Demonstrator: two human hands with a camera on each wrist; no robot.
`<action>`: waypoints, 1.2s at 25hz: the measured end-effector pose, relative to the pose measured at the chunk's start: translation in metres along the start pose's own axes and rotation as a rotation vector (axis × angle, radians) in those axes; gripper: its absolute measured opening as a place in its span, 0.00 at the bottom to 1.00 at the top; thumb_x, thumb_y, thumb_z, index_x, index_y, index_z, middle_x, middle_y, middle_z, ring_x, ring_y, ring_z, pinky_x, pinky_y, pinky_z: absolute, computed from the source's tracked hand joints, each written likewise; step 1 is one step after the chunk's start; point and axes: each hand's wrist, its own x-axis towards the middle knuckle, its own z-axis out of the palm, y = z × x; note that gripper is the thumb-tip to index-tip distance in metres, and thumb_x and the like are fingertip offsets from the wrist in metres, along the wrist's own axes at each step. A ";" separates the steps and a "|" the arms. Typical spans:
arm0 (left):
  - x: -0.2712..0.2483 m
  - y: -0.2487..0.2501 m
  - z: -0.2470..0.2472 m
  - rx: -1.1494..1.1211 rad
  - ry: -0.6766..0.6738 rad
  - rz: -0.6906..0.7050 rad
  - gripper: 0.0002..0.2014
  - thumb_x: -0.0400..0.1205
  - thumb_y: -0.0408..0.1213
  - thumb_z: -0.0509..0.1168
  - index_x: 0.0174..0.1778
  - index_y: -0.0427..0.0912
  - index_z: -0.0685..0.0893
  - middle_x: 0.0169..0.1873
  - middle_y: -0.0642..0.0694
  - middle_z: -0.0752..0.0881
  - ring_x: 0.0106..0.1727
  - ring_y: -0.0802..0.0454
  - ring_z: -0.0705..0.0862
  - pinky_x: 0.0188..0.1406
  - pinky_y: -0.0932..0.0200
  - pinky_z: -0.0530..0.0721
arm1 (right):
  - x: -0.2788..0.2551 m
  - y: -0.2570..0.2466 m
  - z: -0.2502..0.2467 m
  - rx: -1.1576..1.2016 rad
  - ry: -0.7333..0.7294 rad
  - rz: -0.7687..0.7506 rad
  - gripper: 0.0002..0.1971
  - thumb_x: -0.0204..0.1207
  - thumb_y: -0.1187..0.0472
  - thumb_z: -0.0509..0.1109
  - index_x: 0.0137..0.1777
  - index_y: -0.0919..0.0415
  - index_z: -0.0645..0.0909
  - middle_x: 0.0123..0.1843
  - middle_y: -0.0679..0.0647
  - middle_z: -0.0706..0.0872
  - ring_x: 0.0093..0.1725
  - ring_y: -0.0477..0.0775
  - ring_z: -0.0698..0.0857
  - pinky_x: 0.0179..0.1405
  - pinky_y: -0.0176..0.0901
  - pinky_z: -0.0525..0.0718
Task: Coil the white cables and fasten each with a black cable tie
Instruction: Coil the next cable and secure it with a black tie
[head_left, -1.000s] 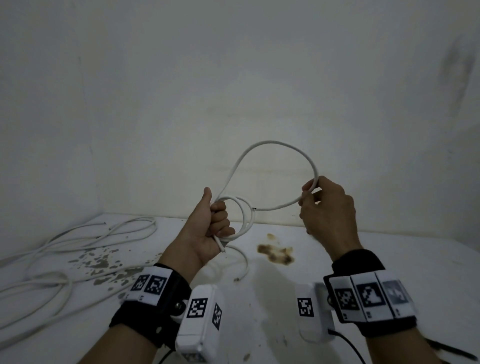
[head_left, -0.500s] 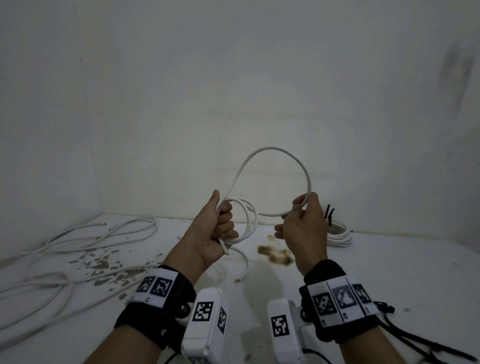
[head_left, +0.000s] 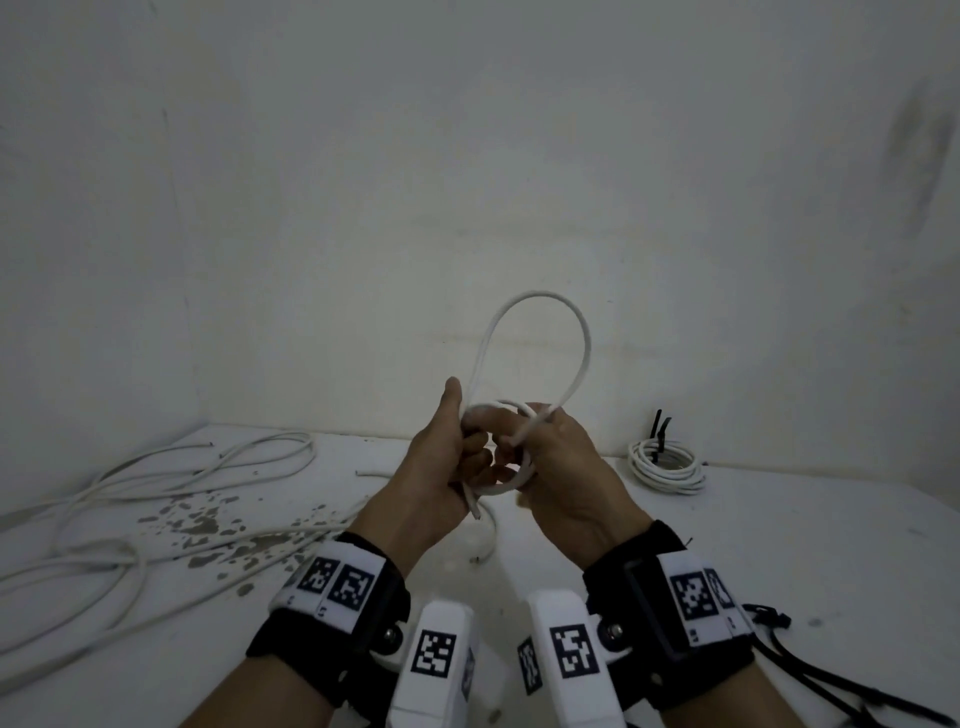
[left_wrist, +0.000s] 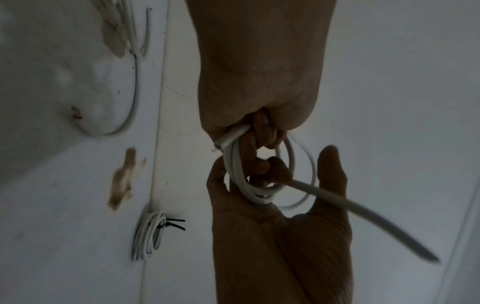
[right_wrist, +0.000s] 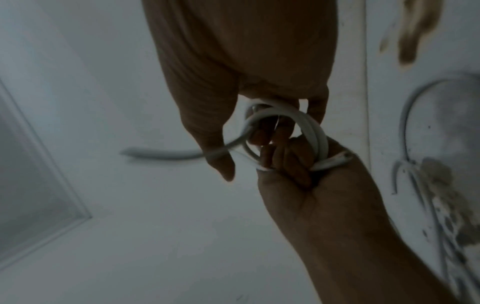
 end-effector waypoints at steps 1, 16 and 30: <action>-0.002 0.004 0.001 0.012 0.002 0.001 0.35 0.80 0.68 0.58 0.50 0.33 0.87 0.35 0.39 0.82 0.28 0.53 0.77 0.23 0.62 0.81 | 0.000 -0.002 -0.002 -0.008 -0.026 0.004 0.12 0.74 0.71 0.75 0.56 0.70 0.79 0.34 0.55 0.85 0.30 0.48 0.84 0.30 0.42 0.83; 0.011 0.036 -0.062 -0.161 0.215 0.056 0.28 0.84 0.60 0.60 0.25 0.49 0.60 0.11 0.54 0.56 0.10 0.58 0.54 0.11 0.68 0.54 | -0.014 -0.042 -0.035 -0.483 0.117 0.099 0.13 0.80 0.73 0.58 0.57 0.64 0.80 0.27 0.65 0.83 0.15 0.56 0.70 0.16 0.34 0.69; 0.020 0.028 -0.085 0.047 0.331 0.110 0.22 0.83 0.44 0.66 0.26 0.49 0.63 0.13 0.54 0.58 0.12 0.57 0.54 0.13 0.68 0.55 | -0.052 -0.067 -0.008 -1.562 -0.321 0.070 0.27 0.80 0.28 0.51 0.67 0.43 0.77 0.67 0.55 0.84 0.72 0.58 0.78 0.66 0.55 0.78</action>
